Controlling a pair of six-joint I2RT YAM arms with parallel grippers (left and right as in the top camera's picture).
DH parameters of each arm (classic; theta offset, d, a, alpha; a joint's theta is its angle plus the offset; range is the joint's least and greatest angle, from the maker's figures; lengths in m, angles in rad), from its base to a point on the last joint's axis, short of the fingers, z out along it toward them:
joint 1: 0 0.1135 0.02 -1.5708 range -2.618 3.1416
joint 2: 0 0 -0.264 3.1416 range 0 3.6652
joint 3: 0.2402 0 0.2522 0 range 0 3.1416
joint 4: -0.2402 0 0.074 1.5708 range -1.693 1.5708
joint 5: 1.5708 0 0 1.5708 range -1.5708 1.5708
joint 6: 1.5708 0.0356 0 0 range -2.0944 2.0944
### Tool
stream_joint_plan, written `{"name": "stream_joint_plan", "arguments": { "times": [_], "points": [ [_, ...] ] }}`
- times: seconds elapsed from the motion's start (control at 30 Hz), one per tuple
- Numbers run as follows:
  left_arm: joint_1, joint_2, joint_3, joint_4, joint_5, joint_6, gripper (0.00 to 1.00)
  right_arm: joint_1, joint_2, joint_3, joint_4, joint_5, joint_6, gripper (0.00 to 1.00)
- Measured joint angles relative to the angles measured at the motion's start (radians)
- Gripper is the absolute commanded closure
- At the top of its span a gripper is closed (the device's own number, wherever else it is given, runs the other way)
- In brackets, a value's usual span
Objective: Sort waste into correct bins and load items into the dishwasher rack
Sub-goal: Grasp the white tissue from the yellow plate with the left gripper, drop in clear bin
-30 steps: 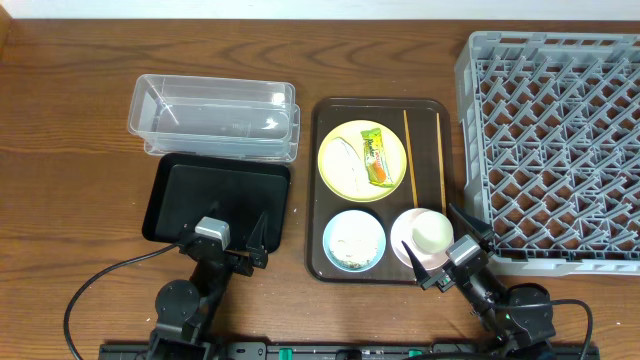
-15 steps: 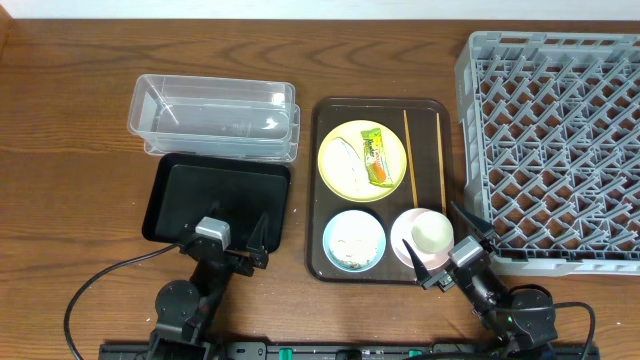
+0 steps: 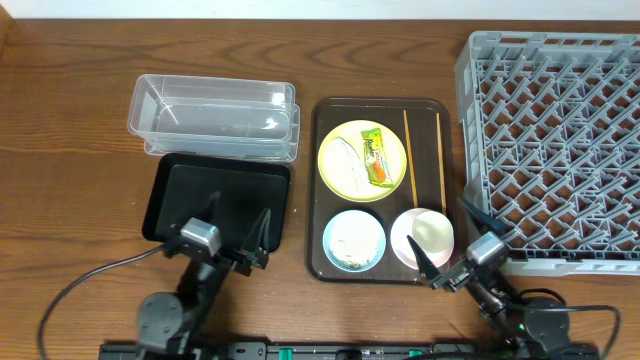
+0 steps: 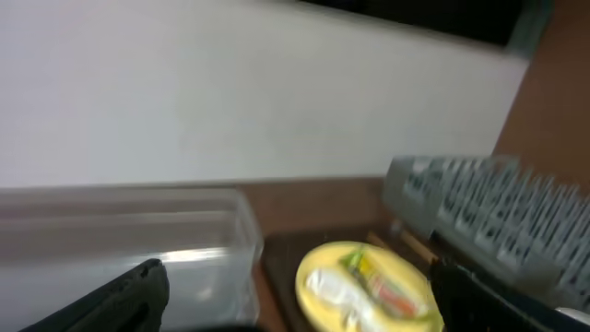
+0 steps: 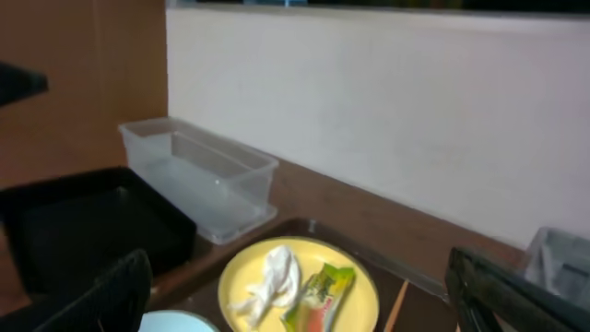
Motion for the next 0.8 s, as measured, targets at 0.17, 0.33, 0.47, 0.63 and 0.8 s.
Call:
{"name": "stream_joint_plan", "arguments": {
  "times": [0.17, 0.33, 0.47, 0.63, 0.8],
  "points": [
    [0.0, 0.217, 0.296, -0.218, 0.037, -0.005, 0.07, -0.001, 0.146, 0.267, -0.243, 0.042, 0.039, 0.01],
    [0.0, 0.571, 0.625, -0.523, 0.147, -0.018, 0.07, -0.001, 0.398, 0.59, -0.505, 0.111, 0.056, 0.01],
    [0.0, 0.824, 0.862, -0.736, 0.229, -0.021, 0.07, -0.002, 0.573, 0.776, -0.602, 0.097, 0.058, 0.01],
    [0.0, 1.014, 1.023, -0.751, 0.404, -0.045, 0.07, -0.002, 0.692, 0.867, -0.694, -0.045, 0.06, 0.01],
    [-0.016, 1.096, 1.041, -0.694, 0.526, -0.088, 0.09, -0.027, 0.738, 0.882, -0.758, -0.066, 0.138, 0.01]
  ]
}}
